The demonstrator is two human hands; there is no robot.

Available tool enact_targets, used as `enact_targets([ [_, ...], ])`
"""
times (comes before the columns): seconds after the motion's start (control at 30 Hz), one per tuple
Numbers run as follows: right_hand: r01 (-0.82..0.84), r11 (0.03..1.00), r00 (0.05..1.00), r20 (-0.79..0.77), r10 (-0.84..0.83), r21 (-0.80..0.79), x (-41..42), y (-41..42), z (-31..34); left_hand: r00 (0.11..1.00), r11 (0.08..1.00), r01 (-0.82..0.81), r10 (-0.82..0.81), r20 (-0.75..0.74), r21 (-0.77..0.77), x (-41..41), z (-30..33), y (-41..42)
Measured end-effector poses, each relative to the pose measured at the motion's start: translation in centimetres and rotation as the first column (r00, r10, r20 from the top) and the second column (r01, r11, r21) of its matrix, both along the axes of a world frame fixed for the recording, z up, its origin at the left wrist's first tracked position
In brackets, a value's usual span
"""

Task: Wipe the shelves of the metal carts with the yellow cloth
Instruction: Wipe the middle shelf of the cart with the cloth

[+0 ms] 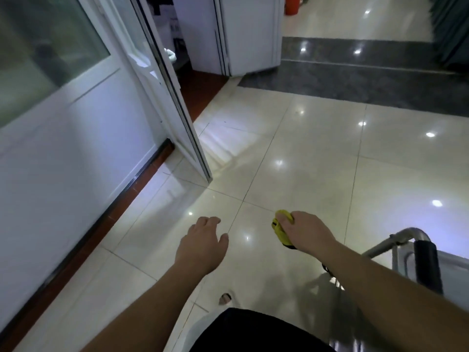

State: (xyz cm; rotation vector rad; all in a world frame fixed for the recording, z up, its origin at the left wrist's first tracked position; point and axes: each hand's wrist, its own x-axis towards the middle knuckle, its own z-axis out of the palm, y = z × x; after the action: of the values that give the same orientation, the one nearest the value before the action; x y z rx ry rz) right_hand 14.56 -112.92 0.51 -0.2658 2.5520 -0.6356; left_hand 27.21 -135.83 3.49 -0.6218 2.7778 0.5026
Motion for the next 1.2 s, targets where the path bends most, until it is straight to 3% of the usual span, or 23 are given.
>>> enact_targets([
  [0.23,0.248,0.969,0.967,-0.072,-0.246,0.019,-12.2,-2.5,0.7,0.968,0.969,0.245,-0.243,-0.058,0.031,-18.5,-1.4,-5.1],
  [0.53,0.624,0.781,0.782,-0.027,-0.623,0.02,-21.0,0.5,1.2,0.822,0.821,0.569,-0.568,-0.032,0.042,-38.7,-0.4,-3.4],
  [0.8,0.782,0.623,0.623,-0.016,-0.782,-0.015,-30.2,10.7,-1.5,0.646,0.646,0.763,-0.763,0.005,0.022,-53.1,-1.6,9.1],
  [1.03,0.851,0.524,0.525,0.039,-0.85,-0.023,-38.9,23.3,-0.3,0.547,0.548,0.836,-0.837,0.02,0.02,-64.4,-0.7,23.1],
  [1.2,0.934,0.353,0.357,0.075,-0.931,-0.053,-43.1,31.4,0.1,0.445,0.445,0.894,-0.895,0.012,0.042,-70.8,-0.8,32.5],
])
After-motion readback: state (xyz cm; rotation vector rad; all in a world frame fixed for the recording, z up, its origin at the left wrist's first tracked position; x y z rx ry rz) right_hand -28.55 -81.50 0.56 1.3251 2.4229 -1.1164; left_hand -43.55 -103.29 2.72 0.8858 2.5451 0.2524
